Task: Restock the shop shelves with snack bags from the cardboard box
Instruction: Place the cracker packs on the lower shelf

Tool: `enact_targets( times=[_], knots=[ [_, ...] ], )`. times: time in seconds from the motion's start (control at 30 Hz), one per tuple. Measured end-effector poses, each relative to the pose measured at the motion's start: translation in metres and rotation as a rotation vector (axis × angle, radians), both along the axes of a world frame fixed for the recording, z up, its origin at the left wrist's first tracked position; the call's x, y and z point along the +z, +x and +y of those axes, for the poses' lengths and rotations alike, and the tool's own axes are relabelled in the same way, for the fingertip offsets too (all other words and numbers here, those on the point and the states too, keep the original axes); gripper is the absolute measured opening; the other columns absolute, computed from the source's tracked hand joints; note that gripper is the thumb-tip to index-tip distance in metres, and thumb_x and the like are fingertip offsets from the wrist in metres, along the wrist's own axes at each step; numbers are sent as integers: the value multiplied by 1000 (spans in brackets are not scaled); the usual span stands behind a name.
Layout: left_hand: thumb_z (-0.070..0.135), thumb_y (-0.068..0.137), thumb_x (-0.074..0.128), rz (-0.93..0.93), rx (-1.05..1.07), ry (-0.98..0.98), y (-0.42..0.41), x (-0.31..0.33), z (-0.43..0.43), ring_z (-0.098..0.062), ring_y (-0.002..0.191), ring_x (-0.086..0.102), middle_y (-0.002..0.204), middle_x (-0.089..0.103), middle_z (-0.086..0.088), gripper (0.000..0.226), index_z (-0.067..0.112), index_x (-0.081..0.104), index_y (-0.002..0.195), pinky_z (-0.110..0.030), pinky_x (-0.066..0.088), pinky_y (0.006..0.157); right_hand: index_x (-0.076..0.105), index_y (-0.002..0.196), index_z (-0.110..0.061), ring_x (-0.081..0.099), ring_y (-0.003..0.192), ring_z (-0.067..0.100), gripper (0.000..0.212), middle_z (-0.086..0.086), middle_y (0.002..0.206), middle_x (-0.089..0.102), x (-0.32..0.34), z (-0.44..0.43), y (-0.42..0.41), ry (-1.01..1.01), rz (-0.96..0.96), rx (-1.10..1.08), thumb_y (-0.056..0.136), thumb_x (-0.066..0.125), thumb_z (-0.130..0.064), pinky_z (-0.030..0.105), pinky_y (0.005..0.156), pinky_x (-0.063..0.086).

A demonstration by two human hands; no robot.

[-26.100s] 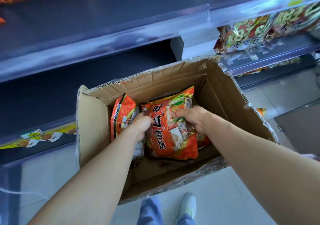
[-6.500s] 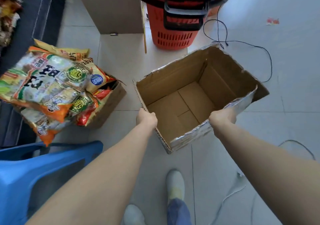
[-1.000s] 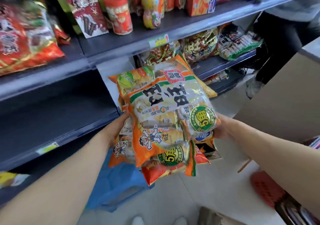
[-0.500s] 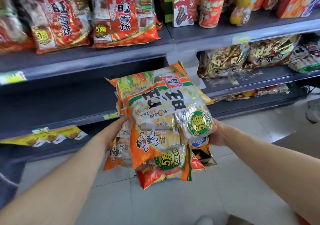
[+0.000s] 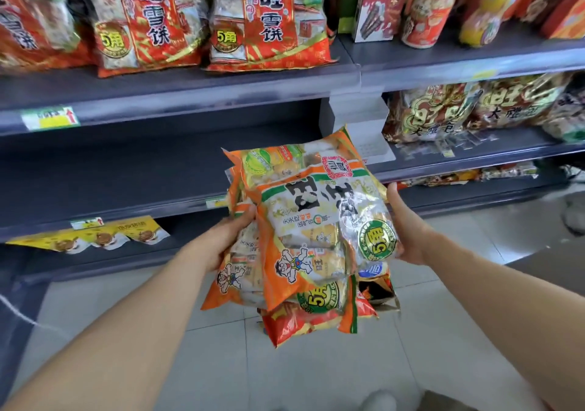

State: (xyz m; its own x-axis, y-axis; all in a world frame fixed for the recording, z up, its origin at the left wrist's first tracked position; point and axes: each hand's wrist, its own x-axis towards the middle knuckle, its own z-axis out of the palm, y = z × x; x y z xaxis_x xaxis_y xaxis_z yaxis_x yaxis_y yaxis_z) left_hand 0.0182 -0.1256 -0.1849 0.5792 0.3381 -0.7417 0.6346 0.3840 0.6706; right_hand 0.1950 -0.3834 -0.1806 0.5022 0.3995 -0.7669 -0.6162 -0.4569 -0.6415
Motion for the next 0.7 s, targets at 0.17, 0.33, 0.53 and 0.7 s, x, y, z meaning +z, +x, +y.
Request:
enact_targets(
  times=[0.17,0.33,0.53,0.7],
  knots=[
    [48,81,68,27,240,424,2,36,-4,-26,110,56,124,58,-5,66,12,46,132,-39,46,94,46,139,-22,44,128,26,110,0,142,48,61,12,-12,-111,-296,23,55,44,-93,49,111,22],
    [35,90,59,-96,287,696,9,91,-39,-16,92,51,108,54,-1,43,5,53,120,-27,36,76,34,146,-17,40,132,28,77,7,146,41,103,30,-38,-75,-437,177,86,47,-63,41,104,32],
    [54,68,74,21,88,478,18,98,-64,-24,99,60,116,60,-2,66,12,53,114,-35,50,86,26,148,-18,39,134,26,98,6,148,40,131,44,-60,-92,-462,277,72,59,-72,42,111,32],
    [36,75,78,83,84,412,23,98,-71,-30,114,57,134,51,-8,77,8,40,136,-42,48,97,27,146,-13,40,132,27,87,4,146,38,117,41,-55,-160,-480,298,81,63,-58,34,104,36]
  ],
)
